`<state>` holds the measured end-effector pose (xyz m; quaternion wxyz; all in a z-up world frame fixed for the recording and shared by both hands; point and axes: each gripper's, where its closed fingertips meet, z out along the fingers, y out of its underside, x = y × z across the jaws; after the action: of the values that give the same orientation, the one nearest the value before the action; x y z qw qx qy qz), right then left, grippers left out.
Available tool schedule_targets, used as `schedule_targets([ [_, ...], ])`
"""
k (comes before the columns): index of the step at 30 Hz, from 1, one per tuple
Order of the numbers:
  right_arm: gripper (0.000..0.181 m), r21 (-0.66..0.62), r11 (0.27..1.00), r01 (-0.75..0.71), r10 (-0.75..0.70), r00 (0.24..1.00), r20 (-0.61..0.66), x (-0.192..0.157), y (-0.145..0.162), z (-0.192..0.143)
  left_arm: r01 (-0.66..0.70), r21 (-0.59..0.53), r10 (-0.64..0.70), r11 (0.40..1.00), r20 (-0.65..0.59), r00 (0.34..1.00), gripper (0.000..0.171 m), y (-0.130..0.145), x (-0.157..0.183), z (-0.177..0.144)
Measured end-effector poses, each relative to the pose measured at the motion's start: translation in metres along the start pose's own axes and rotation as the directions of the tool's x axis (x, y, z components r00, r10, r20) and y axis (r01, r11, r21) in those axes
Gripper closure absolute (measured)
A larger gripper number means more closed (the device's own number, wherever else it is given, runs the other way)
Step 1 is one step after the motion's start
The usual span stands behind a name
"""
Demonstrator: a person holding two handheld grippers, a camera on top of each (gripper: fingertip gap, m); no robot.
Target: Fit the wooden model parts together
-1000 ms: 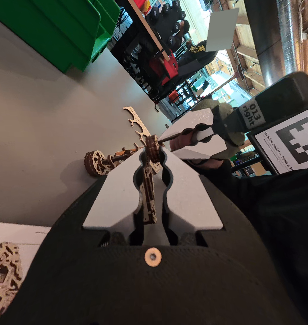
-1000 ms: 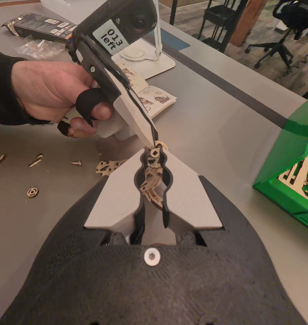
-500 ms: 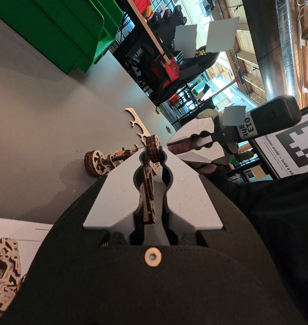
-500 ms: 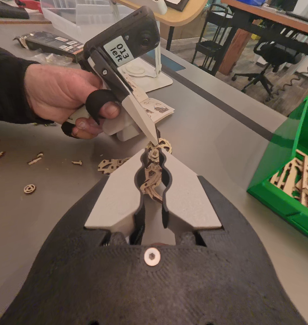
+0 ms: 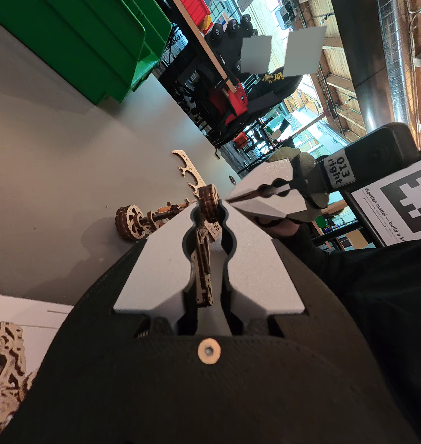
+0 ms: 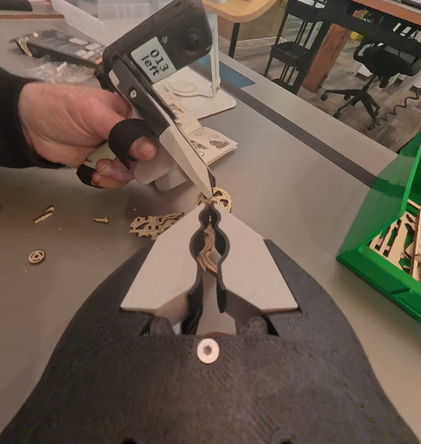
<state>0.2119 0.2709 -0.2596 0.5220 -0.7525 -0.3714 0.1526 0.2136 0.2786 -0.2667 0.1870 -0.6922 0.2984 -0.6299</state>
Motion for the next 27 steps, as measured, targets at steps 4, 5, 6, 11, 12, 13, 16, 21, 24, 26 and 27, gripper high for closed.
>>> schedule_targets([
  [4,0.181,-0.02,0.999,-0.04,0.04,0.999,-0.028,-0.0011,0.0022,0.0016,0.0,0.016,0.0,1.0,0.008,1.0,0.161,0.0003,0.0003,0.0005],
  [5,0.181,-0.02,0.999,-0.043,0.043,0.999,-0.031,-0.0014,0.002,0.0017,0.003,0.022,-0.003,1.0,0.008,1.0,0.161,0.0002,0.0003,0.0003],
  [6,0.181,-0.02,0.999,-0.044,0.043,0.998,-0.034,-0.0014,0.002,0.0019,0.003,0.025,-0.004,1.0,0.009,1.0,0.161,0.0,0.0002,0.0002],
  [11,0.181,-0.016,0.998,-0.058,0.056,0.996,-0.073,0.0009,0.0025,0.0007,-0.004,0.027,0.003,1.0,0.022,1.0,0.161,0.0003,0.0004,0.0002],
  [12,0.181,-0.012,0.998,-0.055,0.054,0.996,-0.076,0.0002,0.0025,0.0007,-0.002,0.031,0.002,1.0,0.024,1.0,0.161,0.0002,0.0002,0.0001],
  [13,0.181,-0.005,0.998,-0.057,0.056,0.995,-0.077,-0.0008,0.0025,0.0006,0.0,0.035,-0.001,0.999,0.024,1.0,0.161,0.0,0.0001,0.0],
  [16,0.173,0.005,0.998,-0.061,0.062,0.995,-0.074,-0.0011,0.0011,-0.0025,0.003,0.045,-0.004,0.999,0.028,1.0,0.161,-0.0001,0.0001,-0.0003],
  [21,0.169,-0.022,0.997,-0.08,0.078,0.995,-0.069,-0.0033,0.0035,0.0033,0.003,0.049,-0.005,0.999,0.035,0.999,0.161,-0.0003,0.0,0.0004],
  [24,0.175,-0.021,0.995,-0.094,0.092,0.993,-0.075,-0.0025,0.0033,0.004,0.002,0.06,-0.005,0.998,0.044,0.999,0.161,-0.0007,-0.0003,0.0003],
  [26,0.175,-0.019,0.995,-0.096,0.094,0.992,-0.079,-0.003,0.0032,0.0039,0.007,0.072,-0.01,0.997,0.046,0.999,0.161,-0.0007,-0.0002,0.0002],
  [27,0.175,-0.017,0.995,-0.096,0.094,0.992,-0.081,-0.0033,0.0032,0.0038,0.008,0.078,-0.012,0.997,0.048,0.999,0.161,-0.0006,0.0,0.0003],
])
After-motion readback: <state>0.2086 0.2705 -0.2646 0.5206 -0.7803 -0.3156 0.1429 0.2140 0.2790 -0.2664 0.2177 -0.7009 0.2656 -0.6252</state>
